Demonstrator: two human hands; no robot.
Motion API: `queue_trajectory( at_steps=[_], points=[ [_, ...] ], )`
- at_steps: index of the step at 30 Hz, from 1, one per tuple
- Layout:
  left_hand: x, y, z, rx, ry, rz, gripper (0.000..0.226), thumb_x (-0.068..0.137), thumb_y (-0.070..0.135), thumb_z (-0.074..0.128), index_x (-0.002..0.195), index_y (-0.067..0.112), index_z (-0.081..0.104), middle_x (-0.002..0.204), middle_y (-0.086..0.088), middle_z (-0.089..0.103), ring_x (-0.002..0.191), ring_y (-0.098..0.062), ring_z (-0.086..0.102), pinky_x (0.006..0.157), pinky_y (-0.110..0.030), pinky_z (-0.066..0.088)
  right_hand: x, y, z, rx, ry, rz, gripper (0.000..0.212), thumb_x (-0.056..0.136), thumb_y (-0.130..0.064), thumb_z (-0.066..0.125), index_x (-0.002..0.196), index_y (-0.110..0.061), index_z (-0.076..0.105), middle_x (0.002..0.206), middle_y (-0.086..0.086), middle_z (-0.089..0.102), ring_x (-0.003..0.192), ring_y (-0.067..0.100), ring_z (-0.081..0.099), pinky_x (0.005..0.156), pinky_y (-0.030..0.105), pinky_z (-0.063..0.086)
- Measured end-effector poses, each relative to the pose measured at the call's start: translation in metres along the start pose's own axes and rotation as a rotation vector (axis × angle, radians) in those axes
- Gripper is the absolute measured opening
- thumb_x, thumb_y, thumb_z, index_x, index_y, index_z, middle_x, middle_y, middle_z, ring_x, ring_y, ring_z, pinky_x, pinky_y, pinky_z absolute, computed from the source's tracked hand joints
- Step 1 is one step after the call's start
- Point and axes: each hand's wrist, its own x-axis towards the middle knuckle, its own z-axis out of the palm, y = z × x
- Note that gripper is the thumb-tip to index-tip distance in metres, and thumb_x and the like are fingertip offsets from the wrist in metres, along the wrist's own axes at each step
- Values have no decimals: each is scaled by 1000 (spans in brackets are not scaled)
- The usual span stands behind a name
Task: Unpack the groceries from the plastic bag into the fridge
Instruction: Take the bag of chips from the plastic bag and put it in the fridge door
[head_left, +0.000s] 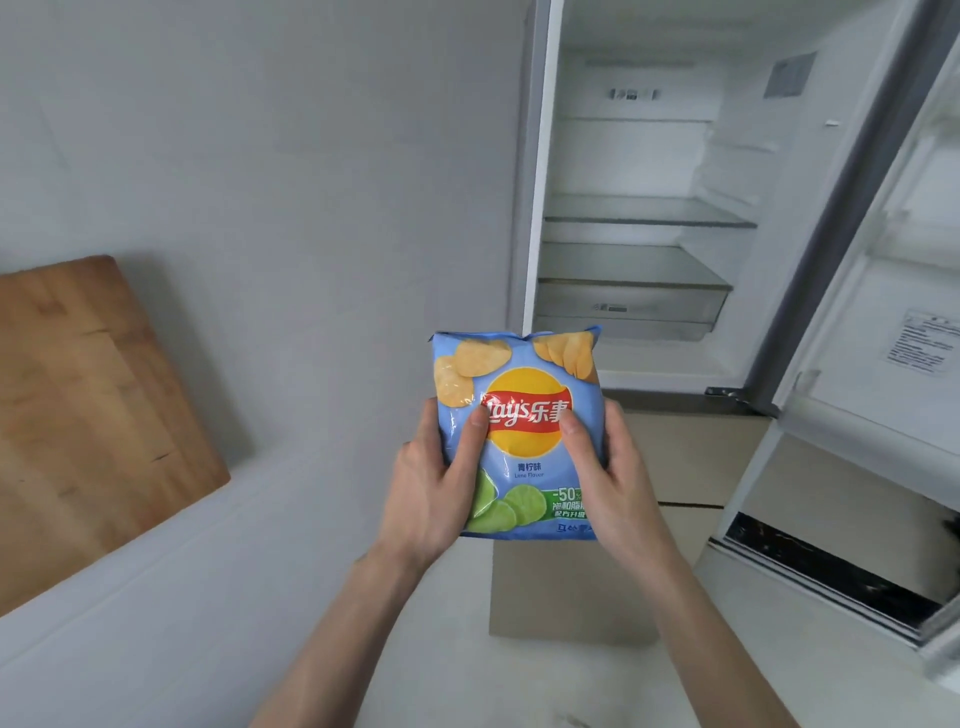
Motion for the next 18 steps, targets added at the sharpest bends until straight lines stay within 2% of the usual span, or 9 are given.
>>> queue_trajectory(
  at_steps=[3, 8, 18],
  points=[
    [23, 0, 32, -11, -57, 2, 33, 100, 53, 55, 113, 24, 63, 103, 11, 80, 94, -12, 77, 86, -44, 62, 19, 7, -28, -3, 46, 8, 27, 100, -44, 59, 120, -26, 61, 114, -6, 75, 106, 14, 73, 90, 41, 60],
    [60, 1, 87, -51, -155, 0, 40, 96, 57, 54, 118, 24, 61, 107, 10, 79, 95, -14, 77, 87, -44, 63, 53, 15, -74, 18, 104, 4, 27, 99, -40, 59, 124, -30, 59, 116, -10, 75, 107, 13, 73, 82, 32, 62],
    [131, -7, 199, -90, -269, -14, 39, 96, 58, 55, 117, 25, 56, 110, 13, 78, 98, -14, 77, 86, -48, 63, 121, 38, -166, 0, 227, 22, 32, 96, -42, 59, 127, -31, 56, 117, -12, 74, 109, 14, 73, 85, 38, 63]
  ],
)
